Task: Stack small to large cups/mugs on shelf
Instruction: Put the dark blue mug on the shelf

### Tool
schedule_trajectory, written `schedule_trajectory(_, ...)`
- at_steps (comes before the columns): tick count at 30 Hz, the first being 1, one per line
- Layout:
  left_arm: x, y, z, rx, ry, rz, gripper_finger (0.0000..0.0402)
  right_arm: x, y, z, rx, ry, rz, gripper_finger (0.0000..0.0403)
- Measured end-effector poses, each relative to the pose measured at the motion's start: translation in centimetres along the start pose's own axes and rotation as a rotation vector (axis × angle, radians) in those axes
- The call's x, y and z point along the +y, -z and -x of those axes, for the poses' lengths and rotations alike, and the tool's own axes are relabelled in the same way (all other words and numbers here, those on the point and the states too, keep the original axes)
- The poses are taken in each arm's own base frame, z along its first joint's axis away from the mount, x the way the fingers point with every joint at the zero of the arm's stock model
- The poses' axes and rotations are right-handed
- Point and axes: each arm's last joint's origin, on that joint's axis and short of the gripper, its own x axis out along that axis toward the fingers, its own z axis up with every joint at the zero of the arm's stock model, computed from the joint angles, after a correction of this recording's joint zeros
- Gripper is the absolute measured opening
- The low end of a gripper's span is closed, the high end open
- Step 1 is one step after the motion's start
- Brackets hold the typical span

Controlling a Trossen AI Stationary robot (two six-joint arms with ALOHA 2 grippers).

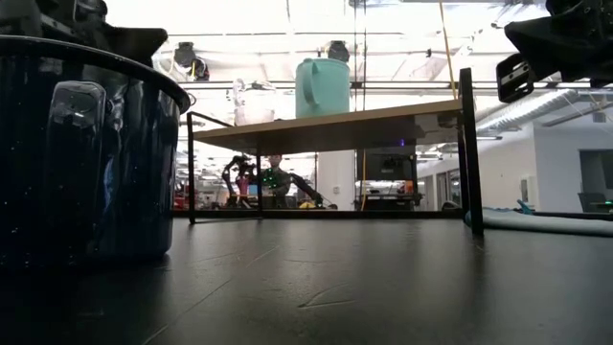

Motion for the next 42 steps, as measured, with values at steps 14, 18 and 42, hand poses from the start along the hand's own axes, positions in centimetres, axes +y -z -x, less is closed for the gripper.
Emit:
schedule_trajectory(14,-1.8,-4.7,-1.0,-0.187,-0.021,-0.229,0.0,0.0,0.0,0.0,-0.001,0.0,0.0,0.0)
schedule_trajectory(18,-2.1,-5.0,-0.3,-0.184,-0.05,-0.233,0.0,0.0,0.0,0.0,-0.002,0.0,-0.001,0.0)
schedule_trajectory(42,-3.4,-3.1,0.8,0.037,0.167,-0.062,0.0,0.0,0.0,0.0,-0.004,-0.001,-0.001,0.0)
